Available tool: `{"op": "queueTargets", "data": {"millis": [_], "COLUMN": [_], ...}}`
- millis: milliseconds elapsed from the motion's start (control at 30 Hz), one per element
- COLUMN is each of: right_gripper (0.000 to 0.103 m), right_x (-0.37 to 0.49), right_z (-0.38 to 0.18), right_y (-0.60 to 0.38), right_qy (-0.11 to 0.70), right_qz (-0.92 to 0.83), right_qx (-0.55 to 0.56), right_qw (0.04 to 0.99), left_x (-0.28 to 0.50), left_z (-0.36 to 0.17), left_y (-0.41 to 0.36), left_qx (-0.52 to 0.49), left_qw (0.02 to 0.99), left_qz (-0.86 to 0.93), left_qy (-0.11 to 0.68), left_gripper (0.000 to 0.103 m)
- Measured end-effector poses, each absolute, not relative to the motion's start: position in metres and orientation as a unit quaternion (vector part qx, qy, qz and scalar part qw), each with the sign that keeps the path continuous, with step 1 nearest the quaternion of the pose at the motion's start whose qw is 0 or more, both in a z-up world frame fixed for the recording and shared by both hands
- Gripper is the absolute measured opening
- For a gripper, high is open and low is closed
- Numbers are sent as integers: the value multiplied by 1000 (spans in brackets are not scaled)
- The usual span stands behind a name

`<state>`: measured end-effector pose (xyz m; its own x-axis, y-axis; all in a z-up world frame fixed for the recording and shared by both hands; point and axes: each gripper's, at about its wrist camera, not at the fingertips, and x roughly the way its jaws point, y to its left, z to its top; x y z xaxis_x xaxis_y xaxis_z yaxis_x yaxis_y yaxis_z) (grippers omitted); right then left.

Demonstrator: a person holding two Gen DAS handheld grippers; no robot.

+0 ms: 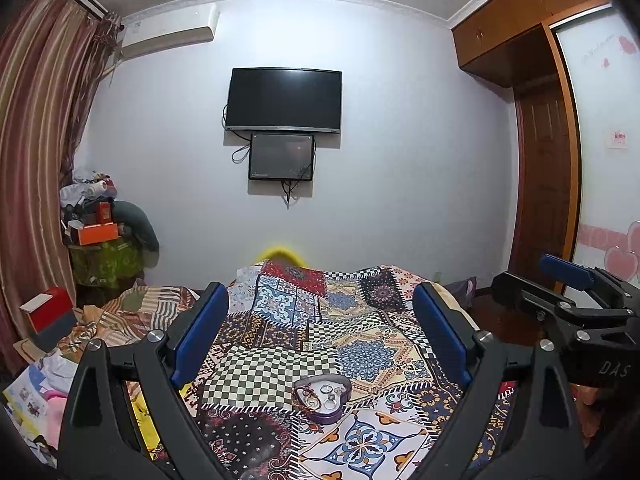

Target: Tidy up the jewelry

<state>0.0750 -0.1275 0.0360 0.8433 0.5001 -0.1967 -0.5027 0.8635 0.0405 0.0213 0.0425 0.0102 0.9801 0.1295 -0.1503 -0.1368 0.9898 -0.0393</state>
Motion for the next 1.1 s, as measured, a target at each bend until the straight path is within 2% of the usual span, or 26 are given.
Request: {"op": "queueTargets", "data": {"millis": [1100], "right_gripper": [96], "right_x": [79], "right_z": [36], "right_y": [-133], "right_qy": [109], "right_qz": [254], "right_qx": [-1], "right_qw": [961], "left_x": [28], "left_z": [8], "left_y": [43], "left_qx": [-41], "left_qw": [995], "left_qz": [45], "left_qy": [84], "left_gripper": [93]}}
